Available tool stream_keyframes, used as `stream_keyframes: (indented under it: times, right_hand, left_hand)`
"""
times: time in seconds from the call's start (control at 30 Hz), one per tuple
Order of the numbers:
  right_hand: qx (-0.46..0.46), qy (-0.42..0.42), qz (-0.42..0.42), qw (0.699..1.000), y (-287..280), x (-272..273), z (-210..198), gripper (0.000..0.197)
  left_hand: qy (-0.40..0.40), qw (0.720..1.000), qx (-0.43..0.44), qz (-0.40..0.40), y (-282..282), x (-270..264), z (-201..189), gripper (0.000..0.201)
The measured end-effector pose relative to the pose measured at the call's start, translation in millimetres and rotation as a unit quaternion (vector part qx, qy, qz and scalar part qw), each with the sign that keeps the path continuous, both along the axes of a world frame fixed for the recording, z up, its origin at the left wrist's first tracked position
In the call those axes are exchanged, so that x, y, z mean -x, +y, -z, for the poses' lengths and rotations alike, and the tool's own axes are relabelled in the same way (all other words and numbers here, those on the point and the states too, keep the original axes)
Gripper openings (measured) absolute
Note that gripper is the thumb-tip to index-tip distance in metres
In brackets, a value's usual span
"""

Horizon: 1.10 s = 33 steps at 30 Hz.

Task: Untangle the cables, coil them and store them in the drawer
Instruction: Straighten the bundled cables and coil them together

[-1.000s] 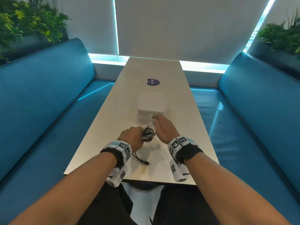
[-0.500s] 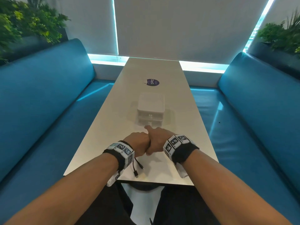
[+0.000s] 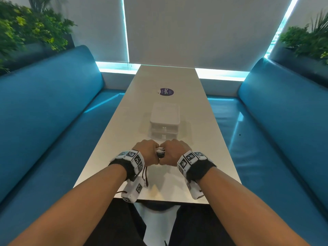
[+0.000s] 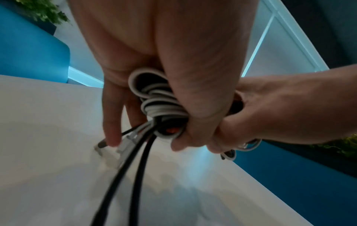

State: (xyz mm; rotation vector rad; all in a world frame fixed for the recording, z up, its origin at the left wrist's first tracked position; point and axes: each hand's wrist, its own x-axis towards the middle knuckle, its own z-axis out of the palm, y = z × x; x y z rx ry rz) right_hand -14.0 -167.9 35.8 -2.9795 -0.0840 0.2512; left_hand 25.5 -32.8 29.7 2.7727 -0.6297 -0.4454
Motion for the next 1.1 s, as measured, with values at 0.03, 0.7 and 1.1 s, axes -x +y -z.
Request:
stream_keyframes:
  times: [0.03, 0.7, 1.1]
  right_hand:
    - [-0.006, -0.001, 0.002, 1.000, -1.0, -1.9, -1.5, 0.028]
    - [0.160, -0.161, -0.122, 0.966, 15.6, -5.7, 1.9, 0.115]
    - [0.119, -0.183, -0.092, 0.972, 20.1, -5.3, 16.4, 0.126]
  left_hand:
    - [0.001, 1.000, 0.014, -0.012, -1.4, -0.3, -1.2, 0.021]
    - [-0.033, 0.991, 0.044, -0.121, -11.6, -10.0, 10.2, 0.016]
    - [0.021, 0.984, 0.095, -0.151, -8.1, -11.9, 20.1, 0.028]
